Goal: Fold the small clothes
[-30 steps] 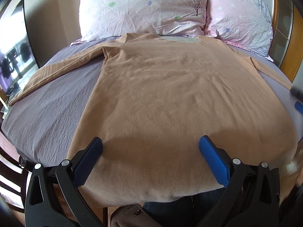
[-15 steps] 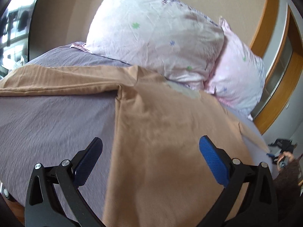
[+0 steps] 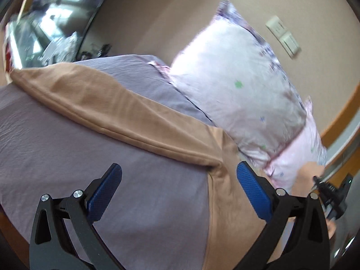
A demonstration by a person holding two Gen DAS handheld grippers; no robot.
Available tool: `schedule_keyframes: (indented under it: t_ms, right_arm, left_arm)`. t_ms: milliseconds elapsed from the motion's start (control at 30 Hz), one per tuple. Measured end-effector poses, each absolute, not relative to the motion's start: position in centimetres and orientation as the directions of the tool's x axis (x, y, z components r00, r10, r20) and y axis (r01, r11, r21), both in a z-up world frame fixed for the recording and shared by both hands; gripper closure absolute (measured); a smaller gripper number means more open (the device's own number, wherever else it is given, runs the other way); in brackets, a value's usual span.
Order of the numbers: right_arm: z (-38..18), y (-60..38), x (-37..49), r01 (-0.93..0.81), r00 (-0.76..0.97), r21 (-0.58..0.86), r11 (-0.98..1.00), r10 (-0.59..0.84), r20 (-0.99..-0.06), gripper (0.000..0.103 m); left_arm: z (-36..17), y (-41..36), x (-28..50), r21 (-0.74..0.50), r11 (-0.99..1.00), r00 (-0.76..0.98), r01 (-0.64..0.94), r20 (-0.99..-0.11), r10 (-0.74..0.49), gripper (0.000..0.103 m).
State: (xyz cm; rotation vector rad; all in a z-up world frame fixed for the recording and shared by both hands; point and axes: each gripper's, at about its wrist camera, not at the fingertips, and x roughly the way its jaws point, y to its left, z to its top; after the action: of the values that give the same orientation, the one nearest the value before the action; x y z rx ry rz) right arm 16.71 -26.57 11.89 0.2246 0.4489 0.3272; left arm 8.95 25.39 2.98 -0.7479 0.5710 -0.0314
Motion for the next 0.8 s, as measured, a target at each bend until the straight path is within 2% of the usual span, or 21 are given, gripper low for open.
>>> schedule_keyframes:
  t_ms: [67, 133, 167, 200, 300, 433, 500, 567, 733, 767, 800]
  right_arm:
    - [9.9, -18.6, 18.5, -0.407, 0.74, 0.216, 0.887, 0.459, -0.491, 0.095]
    - [6.5, -12.2, 19.5, -0.503, 0.583, 0.208, 0.839, 0.506, -0.635, 0.084]
    - [5.6, -10.9, 19.7, -0.513, 0.542, 0.218, 0.83, 0.511, -0.668, 0.075]
    - [5.0, -10.1, 19.3, -0.523, 0.517, 0.237, 0.819, 0.526, -0.675, 0.067]
    - [5.3, -10.9, 18.3, -0.529, 0.553, 0.253, 0.81, 0.556, -0.621, 0.042]
    - [6.9, -14.0, 16.9, -0.507, 0.604, 0.256, 0.823, 0.551, -0.576, 0.036]
    - [7.0, -15.2, 16.2, -0.496, 0.62, 0.262, 0.828, 0.549, -0.561, 0.03]
    - [7.0, -16.3, 15.4, -0.495, 0.623, 0.283, 0.822, 0.562, -0.544, 0.029]
    - [6.4, -18.0, 14.7, -0.495, 0.616, 0.319, 0.808, 0.585, -0.527, 0.026]
    - [6.2, -18.2, 14.7, -0.496, 0.611, 0.329, 0.803, 0.592, -0.525, 0.025]
    - [6.1, -18.4, 14.7, -0.497, 0.608, 0.337, 0.8, 0.598, -0.523, 0.025]
  left_arm:
    - [2.7, 27.6, 8.8, -0.694, 0.688, 0.853, -0.211, -0.474, -0.216, 0.001]
    - [2.5, 29.2, 8.9, -0.706, 0.661, 0.856, -0.255, -0.483, -0.186, 0.001]
    - [2.4, 30.3, 8.8, -0.706, 0.646, 0.852, -0.29, -0.497, -0.162, 0.001]
    - [2.2, 31.0, 8.8, -0.709, 0.632, 0.848, -0.313, -0.508, -0.15, 0.001]
    - [1.8, 32.6, 8.8, -0.702, 0.615, 0.835, -0.359, -0.536, -0.125, 0.001]
    - [1.1, 34.2, 9.2, -0.697, 0.577, 0.807, -0.425, -0.581, -0.107, 0.006]
    - [0.4, 35.4, 9.3, -0.721, 0.523, 0.8, -0.454, -0.589, -0.118, 0.012]
    - [0.2, 36.3, 9.4, -0.735, 0.485, 0.795, -0.474, -0.594, -0.122, 0.016]
    - [0.0, 38.7, 10.7, -0.769, 0.389, 0.79, -0.508, -0.596, -0.145, 0.017]
    - [-0.1, 39.2, 10.9, -0.774, 0.368, 0.791, -0.514, -0.595, -0.145, 0.02]
    - [-0.2, 39.8, 11.0, -0.776, 0.349, 0.789, -0.526, -0.598, -0.141, 0.032]
